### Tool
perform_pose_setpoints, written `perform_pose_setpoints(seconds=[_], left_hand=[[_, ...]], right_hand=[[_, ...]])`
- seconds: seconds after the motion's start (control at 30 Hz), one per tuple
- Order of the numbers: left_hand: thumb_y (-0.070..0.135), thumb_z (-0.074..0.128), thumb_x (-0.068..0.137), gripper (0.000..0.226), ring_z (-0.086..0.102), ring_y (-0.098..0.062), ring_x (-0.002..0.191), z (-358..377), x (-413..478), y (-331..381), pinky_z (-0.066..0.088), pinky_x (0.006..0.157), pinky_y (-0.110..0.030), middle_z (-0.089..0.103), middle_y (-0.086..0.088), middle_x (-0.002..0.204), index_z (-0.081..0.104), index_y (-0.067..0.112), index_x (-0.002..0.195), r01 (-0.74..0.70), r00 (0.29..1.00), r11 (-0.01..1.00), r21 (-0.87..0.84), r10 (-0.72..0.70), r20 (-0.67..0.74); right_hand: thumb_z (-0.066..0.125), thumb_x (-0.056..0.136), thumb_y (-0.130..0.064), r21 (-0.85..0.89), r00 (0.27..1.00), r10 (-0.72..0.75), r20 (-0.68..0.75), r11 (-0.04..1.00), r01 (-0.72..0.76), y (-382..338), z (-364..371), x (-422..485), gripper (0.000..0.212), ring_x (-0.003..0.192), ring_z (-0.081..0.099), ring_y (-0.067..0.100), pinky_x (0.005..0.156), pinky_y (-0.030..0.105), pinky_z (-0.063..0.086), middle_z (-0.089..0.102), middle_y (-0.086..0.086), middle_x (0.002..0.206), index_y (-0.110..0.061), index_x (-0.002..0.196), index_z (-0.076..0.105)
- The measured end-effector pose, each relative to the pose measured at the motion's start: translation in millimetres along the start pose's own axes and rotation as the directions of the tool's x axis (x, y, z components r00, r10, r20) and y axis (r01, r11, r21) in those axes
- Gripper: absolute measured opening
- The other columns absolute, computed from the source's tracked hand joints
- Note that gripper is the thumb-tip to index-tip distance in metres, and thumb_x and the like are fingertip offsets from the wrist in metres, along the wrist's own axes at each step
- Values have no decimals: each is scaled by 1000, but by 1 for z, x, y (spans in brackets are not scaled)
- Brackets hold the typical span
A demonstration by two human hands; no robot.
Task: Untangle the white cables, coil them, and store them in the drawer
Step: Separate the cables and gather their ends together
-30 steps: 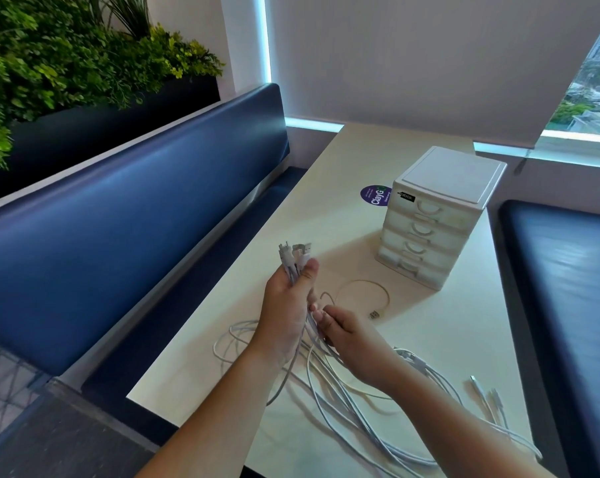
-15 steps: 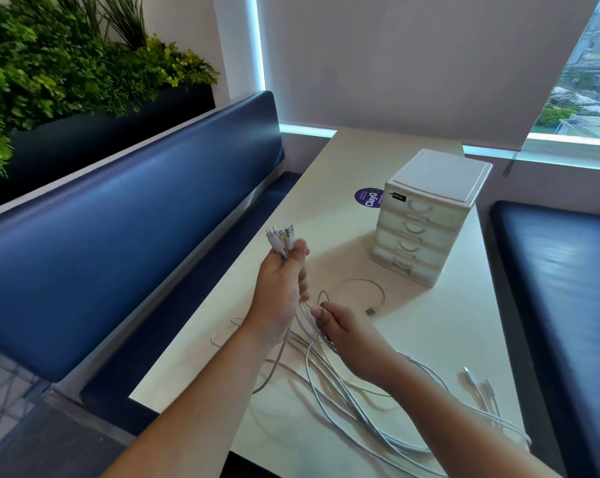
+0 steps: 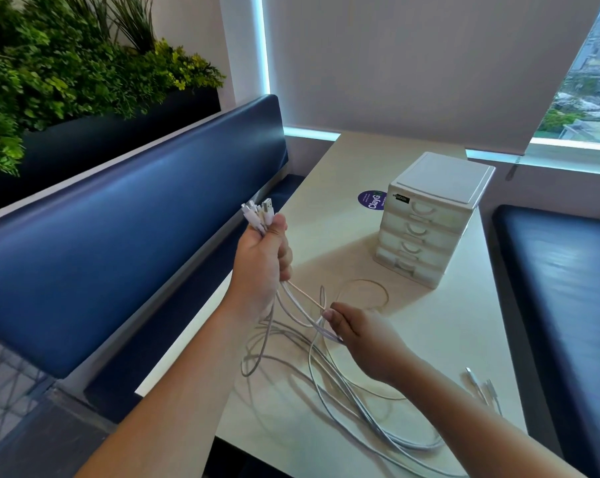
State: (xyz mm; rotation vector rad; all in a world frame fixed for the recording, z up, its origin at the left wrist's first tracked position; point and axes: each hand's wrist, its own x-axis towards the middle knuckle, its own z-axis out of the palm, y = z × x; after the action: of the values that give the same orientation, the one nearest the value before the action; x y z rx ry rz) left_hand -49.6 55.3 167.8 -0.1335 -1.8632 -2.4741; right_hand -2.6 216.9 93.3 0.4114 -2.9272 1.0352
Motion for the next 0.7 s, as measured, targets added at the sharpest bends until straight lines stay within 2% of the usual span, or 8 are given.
perform_pose_setpoints(seconds=[0.13,0.27,0.43,0.57,0.63,0.7], left_hand=[[24,40,105,32,19,-6,46,3,0,14,21,41,-19,25,8,54,34,19,74,-67,998,997,-43,66,-19],[23,39,106,34,18,-7,46,-8,12,36,20,40,-20,23,8,54,31,21,73,-153,986,984,-90,146,-83],[24,38,106,30,18,-6,44,-15,21,57,20,39,-18,23,10,52,34,20,76,-211,971,963,-166,186,-152],[25,37,106,29,16,-6,45,-17,25,71,19,39,-19,23,10,51,34,20,77,-266,956,948,-177,236,-175],[26,38,106,30,16,-6,45,-19,27,70,19,39,-19,22,10,51,34,20,77,-262,955,953,-154,233,-185],[26,39,106,29,16,-6,44,-22,29,66,19,39,-18,22,10,51,35,20,78,-225,963,967,-120,202,-179]], right_hand=[[35,100,-41,16,999,-45,-1,999,45,11,-5,7,39,59,42,20,60,38,34,41,-4,55,-27,64,34],[36,99,-41,50,1000,-23,-11,998,23,36,-14,4,38,55,39,14,58,37,36,39,-5,54,-23,65,35],[31,97,-51,71,1000,9,-19,997,-7,61,-21,5,38,54,37,8,58,35,36,43,-11,55,-31,65,39],[34,94,-58,105,998,53,-35,993,-49,80,-30,5,46,54,40,6,59,31,37,48,-16,56,-21,69,46],[37,96,-51,71,998,56,-29,996,-53,83,-36,9,42,55,44,4,60,30,37,52,-20,57,-24,65,43],[38,98,-41,15,998,65,-19,998,-65,85,-43,13,39,54,44,4,60,32,37,52,-15,55,-26,62,41]])
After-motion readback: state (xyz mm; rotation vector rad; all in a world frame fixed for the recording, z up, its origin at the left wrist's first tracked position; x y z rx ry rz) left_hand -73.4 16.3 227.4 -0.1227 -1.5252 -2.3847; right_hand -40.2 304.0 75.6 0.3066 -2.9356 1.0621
